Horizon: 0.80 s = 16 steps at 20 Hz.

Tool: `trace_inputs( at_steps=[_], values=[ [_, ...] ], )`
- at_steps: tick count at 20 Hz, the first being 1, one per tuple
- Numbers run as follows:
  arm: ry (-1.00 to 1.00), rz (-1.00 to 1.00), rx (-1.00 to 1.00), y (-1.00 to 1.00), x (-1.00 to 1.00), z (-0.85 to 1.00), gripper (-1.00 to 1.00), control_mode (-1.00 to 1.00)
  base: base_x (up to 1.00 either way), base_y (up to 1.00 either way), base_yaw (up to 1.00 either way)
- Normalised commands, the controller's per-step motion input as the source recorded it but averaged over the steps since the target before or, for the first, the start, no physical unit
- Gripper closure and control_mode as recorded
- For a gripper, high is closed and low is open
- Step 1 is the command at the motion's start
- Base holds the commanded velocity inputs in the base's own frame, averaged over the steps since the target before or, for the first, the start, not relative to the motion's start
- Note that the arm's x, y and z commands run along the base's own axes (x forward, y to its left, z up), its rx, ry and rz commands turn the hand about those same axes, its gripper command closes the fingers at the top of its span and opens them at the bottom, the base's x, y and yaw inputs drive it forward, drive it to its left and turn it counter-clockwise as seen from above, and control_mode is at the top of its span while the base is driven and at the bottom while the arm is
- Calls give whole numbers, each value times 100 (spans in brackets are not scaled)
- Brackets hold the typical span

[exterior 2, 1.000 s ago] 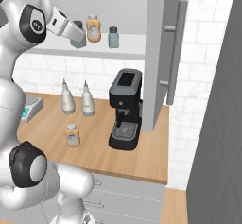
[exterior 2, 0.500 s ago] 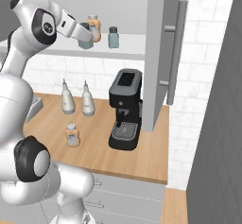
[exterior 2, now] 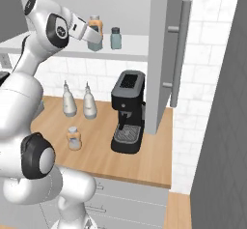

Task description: Put the shaker and condiment bottle from the counter next to their counterparts in the cabinet.

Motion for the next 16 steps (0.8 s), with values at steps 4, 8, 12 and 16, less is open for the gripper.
trace_inputs(
  at_steps=[4, 8, 12, 16],
  values=[
    [0, 0, -2, 0, 35, -5, 100, -100, 0, 0, 0],
    [0, 0, -2, 0, 26, -4, 100, -100, 0, 0, 0],
    [0, 1, -1, 0, 20, -1, 100, -100, 0, 0, 0],
    [0, 0, -2, 0, 7, -2, 100, -100, 0, 0, 0]
  ],
)
